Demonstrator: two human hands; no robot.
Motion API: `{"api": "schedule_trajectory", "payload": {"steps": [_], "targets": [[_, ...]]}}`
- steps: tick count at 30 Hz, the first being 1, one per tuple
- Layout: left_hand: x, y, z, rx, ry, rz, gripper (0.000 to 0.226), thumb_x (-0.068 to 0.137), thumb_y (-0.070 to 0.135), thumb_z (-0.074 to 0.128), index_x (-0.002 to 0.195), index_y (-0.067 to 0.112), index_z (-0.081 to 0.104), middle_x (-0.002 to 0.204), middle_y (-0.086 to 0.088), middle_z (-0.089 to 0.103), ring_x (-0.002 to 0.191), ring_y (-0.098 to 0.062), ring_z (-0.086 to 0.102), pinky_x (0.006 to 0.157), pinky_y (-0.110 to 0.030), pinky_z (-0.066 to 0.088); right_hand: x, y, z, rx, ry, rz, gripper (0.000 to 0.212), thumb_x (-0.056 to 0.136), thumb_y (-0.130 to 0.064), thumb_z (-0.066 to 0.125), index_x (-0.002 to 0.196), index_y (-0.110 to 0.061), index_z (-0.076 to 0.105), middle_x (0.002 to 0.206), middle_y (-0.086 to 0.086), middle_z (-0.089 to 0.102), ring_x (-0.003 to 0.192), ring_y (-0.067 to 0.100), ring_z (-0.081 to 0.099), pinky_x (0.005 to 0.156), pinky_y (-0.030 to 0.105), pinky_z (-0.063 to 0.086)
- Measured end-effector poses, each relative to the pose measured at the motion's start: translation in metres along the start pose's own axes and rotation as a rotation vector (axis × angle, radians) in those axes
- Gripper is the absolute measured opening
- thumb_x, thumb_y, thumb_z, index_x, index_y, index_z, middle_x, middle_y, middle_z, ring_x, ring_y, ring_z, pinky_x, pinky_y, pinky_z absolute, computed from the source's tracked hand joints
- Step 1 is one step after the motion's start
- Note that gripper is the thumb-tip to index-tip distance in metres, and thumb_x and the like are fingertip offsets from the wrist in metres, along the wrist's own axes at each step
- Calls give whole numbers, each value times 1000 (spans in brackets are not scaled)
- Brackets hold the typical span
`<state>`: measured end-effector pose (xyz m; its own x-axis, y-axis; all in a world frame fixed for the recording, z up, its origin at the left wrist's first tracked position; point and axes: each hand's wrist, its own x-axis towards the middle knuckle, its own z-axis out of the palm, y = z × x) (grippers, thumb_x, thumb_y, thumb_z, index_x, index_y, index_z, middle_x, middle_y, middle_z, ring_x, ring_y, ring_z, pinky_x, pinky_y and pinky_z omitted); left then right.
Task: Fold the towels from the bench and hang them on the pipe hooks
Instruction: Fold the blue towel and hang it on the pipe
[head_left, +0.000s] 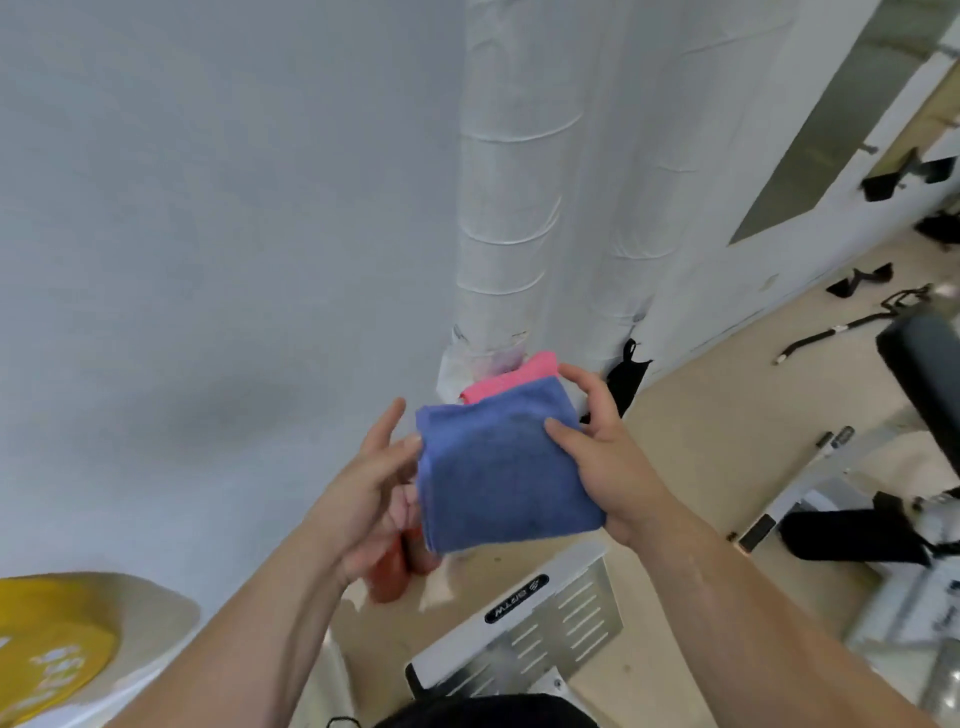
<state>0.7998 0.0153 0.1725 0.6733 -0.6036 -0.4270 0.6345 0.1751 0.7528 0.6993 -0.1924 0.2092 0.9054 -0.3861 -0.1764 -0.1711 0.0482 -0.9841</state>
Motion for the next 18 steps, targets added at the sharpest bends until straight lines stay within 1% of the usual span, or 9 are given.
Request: {"api": "schedule_trajectory", "payload": {"steps": [2,4,6,7,9,11,13,15,18], "targets": [[2,-10,-12,-20,83,34,95,85,6,73,147,60,26,122,-12,70,102,-35,66,84,-45,46,2,2,13,-10,30,51,46,104,-13,51,134,-48,47,76,-4,72,78,15,70,66,24,55],[2,-14,-16,60,136,160,105,89,-5,68,149,63,16,141,-5,58,109,-29,70,79,-44,56,3,2,25,-22,5,94,40,104,-11,51,125,-44,55,84,-3,73,81,14,69,66,25,54],[2,-10,-21,192,207,295,97,92,-5,65,150,60,23,146,8,51,108,-12,69,75,-33,61,4,6,32,-90,-38,113,34,99,-9,58,113,-40,66,102,-1,71,92,15,65,75,30,51],[2,-7,-24,228,209,345,87,93,-5,63,148,55,31,139,13,59,102,-7,71,74,-29,61,5,9,35,-146,-60,117,29,94,-12,64,106,-37,72,107,0,69,97,16,63,79,34,49],[2,-4,-33,348,150,415,64,92,2,65,139,44,50,135,11,65,103,-7,71,82,-27,60,3,10,40,-225,-110,122,29,81,-18,75,104,-35,75,115,-5,69,108,15,64,92,39,53],[-2,3,-43,568,98,491,51,85,11,74,129,36,62,159,16,37,126,4,56,98,-19,51,3,7,45,-303,-134,112,50,69,-19,84,113,-38,73,123,-9,67,117,9,63,100,39,54],[-7,11,-51,735,-5,537,59,76,10,85,127,32,64,160,23,22,134,18,37,98,-4,39,3,-2,51,-380,-144,81,65,62,-19,87,119,-44,68,127,-9,65,119,8,62,98,40,56],[-8,21,-53,889,-77,564,72,67,9,90,130,31,62,159,24,20,136,23,27,98,2,30,5,-15,55,-410,-162,39,72,62,-18,87,124,-48,64,129,-10,63,119,7,62,97,40,57],[-4,38,-45,1094,-31,748,72,63,14,88,130,23,64,153,15,35,130,24,30,101,2,25,7,-36,56,-487,-174,-29,76,64,-22,86,129,-50,59,131,-9,61,119,7,61,94,33,57]]}}
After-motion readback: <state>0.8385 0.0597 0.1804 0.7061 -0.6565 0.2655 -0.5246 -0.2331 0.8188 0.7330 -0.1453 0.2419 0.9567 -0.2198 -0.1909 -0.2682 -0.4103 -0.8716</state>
